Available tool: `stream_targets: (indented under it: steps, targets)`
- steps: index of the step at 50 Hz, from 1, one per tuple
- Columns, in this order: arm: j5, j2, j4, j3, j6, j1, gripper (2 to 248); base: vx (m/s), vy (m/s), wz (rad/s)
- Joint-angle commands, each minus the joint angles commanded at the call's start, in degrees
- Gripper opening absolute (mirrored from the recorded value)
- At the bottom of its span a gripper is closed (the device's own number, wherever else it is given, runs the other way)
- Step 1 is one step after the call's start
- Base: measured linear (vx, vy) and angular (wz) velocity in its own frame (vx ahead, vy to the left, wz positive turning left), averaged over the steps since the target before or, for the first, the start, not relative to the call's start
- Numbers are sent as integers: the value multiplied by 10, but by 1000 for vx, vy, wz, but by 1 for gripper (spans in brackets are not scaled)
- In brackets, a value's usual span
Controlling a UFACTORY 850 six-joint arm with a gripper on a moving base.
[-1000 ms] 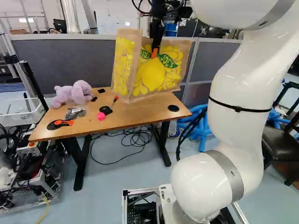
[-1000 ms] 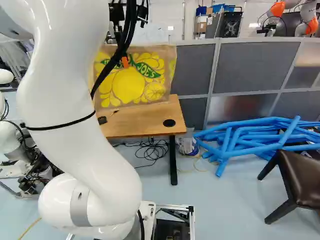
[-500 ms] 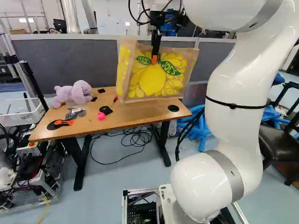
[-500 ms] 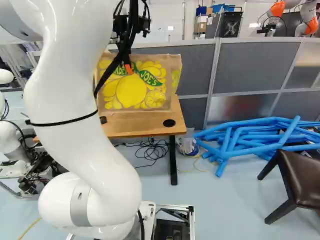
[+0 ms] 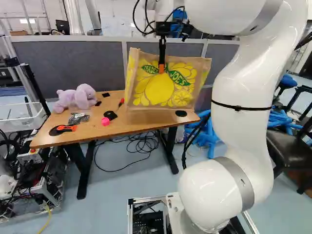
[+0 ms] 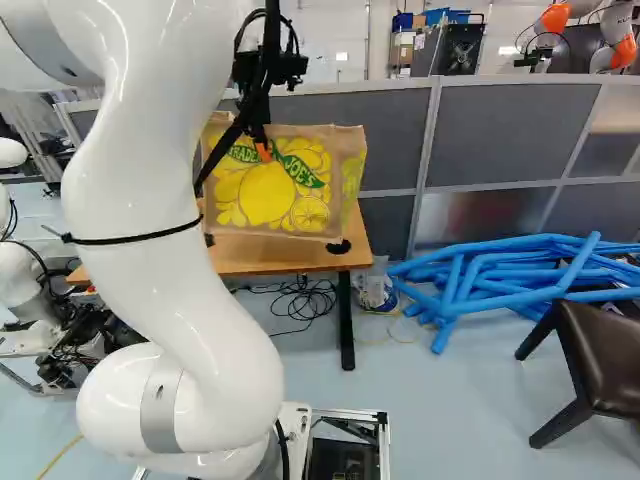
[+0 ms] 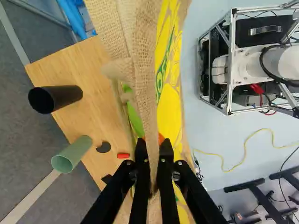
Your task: Pick up the bag on the ground and place it on the table
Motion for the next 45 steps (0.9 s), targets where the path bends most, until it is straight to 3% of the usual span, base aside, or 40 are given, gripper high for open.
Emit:
stream_targets:
  steps: [45]
  targets:
    - [0,-82,0,-13,1,-3,23,0,0,0]
